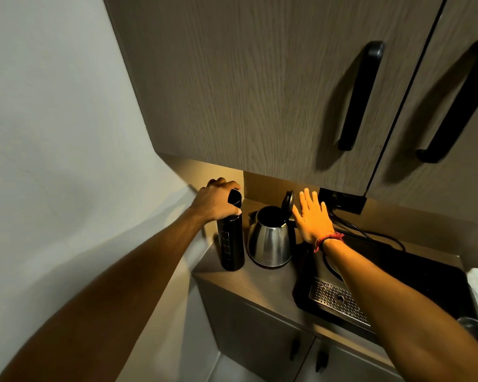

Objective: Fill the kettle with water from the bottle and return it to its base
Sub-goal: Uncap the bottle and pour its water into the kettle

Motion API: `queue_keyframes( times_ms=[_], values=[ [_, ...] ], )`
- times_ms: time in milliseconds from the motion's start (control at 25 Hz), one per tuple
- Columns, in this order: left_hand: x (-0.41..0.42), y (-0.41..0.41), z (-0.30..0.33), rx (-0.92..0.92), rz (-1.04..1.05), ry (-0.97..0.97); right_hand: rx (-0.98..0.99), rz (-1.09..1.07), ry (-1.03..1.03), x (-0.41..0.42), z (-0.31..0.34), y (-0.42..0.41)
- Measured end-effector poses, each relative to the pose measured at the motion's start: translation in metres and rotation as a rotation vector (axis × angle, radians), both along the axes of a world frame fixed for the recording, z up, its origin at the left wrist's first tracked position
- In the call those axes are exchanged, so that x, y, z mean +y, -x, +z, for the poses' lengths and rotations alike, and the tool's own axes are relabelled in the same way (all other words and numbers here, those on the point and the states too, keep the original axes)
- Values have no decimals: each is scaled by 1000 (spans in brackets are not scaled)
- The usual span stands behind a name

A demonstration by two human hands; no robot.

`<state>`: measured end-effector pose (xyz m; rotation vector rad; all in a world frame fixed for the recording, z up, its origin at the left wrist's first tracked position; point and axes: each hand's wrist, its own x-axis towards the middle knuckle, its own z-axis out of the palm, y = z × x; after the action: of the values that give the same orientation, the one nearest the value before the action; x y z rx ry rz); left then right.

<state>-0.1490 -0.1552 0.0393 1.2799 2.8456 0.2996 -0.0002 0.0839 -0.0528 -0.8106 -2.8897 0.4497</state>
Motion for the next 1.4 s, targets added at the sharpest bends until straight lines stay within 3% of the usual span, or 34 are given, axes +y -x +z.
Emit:
queue_keyframes(
  times_ms=[120, 280, 360, 600, 760, 840, 1040, 1400],
  values=[
    [2, -1, 1, 104, 111, 80, -11, -14, 6, -1, 1, -2],
    [-3, 9, 7, -200, -87, -24, -23, -29, 25, -3, 1, -3],
    [-4, 10, 9, -188, -62, -29, -22, -35, 37, -3, 0, -4],
    [-4, -1, 7, 210, 54, -101, -38, -46, 51, -3, 1, -3],
    [6, -22, -4, 454, -253, -156, -43, -47, 38, -3, 2, -2],
    [12, -36, -21, 403, -371, -139, -59, -44, 22, -3, 2, -1],
    [17, -67, -99, 252, -446, -32, -90, -43, -13, -1, -1, -1],
    [28, -119, -201, -64, -250, 160, -92, -50, 24, 2, -5, 0]
  ],
)
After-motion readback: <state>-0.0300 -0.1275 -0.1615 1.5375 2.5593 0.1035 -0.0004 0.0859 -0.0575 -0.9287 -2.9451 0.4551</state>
